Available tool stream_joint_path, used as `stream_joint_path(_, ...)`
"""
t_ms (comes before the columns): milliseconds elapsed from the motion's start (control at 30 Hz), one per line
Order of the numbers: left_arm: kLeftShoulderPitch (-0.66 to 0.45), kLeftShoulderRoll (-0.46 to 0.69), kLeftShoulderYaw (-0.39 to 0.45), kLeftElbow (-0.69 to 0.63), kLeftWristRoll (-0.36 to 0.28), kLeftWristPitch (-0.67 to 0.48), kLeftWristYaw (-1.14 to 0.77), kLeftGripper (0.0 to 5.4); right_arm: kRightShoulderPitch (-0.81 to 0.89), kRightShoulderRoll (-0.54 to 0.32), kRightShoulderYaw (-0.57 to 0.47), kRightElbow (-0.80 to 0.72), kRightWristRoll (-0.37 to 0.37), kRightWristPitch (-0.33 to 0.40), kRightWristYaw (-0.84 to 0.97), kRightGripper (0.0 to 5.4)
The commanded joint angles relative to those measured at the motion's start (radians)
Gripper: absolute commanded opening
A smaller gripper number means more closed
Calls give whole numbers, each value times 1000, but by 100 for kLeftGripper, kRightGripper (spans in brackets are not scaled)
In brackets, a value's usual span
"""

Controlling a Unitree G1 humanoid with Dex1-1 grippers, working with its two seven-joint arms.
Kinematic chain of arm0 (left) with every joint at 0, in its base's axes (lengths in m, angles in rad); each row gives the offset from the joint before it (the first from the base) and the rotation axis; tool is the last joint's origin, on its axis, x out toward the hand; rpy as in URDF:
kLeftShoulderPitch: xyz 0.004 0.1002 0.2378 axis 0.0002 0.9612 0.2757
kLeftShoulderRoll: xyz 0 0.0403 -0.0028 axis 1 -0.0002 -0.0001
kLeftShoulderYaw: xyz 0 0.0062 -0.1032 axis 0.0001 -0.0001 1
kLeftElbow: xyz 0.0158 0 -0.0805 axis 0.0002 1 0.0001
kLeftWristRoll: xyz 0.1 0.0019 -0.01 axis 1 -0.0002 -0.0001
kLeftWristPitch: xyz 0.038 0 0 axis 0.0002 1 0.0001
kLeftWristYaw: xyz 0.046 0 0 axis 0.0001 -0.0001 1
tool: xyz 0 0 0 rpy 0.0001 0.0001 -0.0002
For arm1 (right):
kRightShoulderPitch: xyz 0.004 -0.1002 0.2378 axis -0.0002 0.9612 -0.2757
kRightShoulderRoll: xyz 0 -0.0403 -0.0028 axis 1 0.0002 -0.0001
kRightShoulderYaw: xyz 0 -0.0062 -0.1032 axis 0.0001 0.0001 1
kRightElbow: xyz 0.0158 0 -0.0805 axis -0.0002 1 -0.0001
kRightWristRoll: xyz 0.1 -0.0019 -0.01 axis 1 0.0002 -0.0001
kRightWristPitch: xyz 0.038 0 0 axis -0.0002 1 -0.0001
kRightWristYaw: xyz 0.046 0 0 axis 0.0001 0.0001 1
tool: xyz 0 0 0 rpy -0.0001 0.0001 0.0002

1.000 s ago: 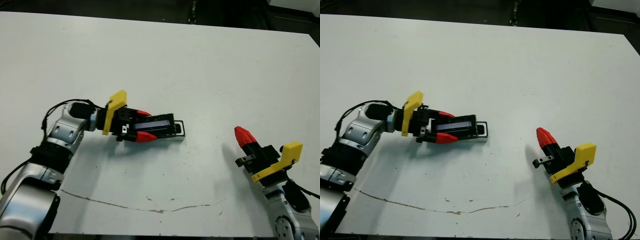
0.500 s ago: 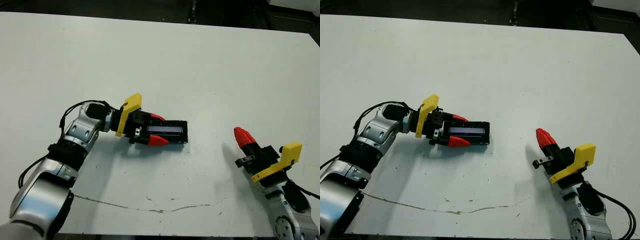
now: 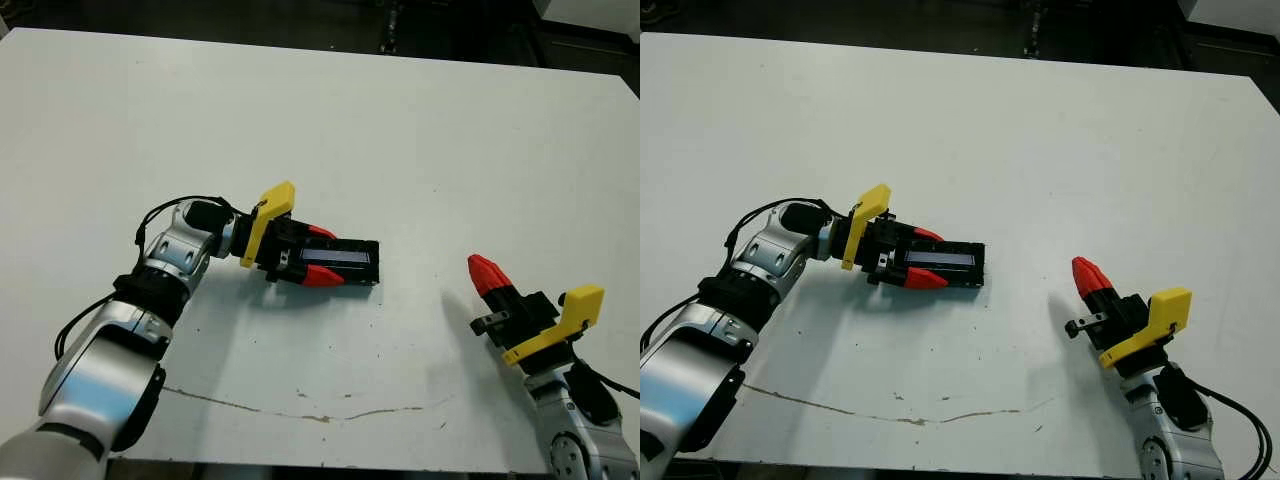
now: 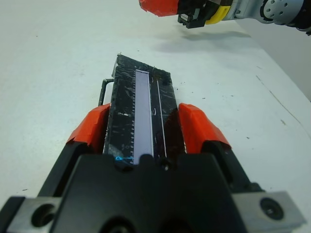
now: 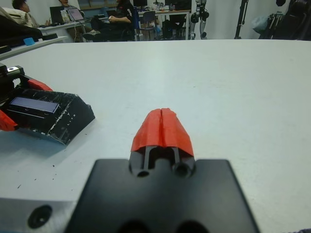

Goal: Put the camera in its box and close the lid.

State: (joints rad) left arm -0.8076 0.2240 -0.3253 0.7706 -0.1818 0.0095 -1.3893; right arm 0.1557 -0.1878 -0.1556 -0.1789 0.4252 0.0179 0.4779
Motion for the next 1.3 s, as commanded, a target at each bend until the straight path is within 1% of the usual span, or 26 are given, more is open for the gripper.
stream_joint_path(33,17,-34,-17,38,41,22,9,308,9,-7,-6,2,10,13,2,0)
stream_joint_path(267,24,-12,3,2,35,49,8,308,12,-9,-1,-9,3,24,-17,0)
stream_joint_path(400,22,-3,35,9,9,53,-21,308,7,-9,-2,1,18,23,-3,0)
stream_joint_path(533,24,10,79,-2,-14,57,-28,308,7,-11,-1,2,10,19,-2,0)
stream_joint_path(600,23,11,112,7,-41,63,-43,308,7,-9,-1,0,14,24,-3,0)
stream_joint_path(667,17,16,141,14,-63,94,-52,308,7,-8,-2,-1,20,32,-4,0)
stream_joint_path(767,7,29,166,18,-77,147,-61,308,8,-7,-1,-5,15,36,-9,0)
stream_joint_path(900,8,38,192,16,-84,148,-70,308,5,-9,-1,9,8,13,6,0)
stream_joint_path(967,9,42,200,18,-85,155,-73,308,7,-8,-2,1,14,30,-1,0)
stream_joint_path(1100,12,43,216,37,-86,167,-73,307,9,-7,-3,-5,21,38,-4,0)
stream_joint_path(1300,21,47,233,61,-84,168,-70,307,5,-11,-3,13,21,18,13,0)
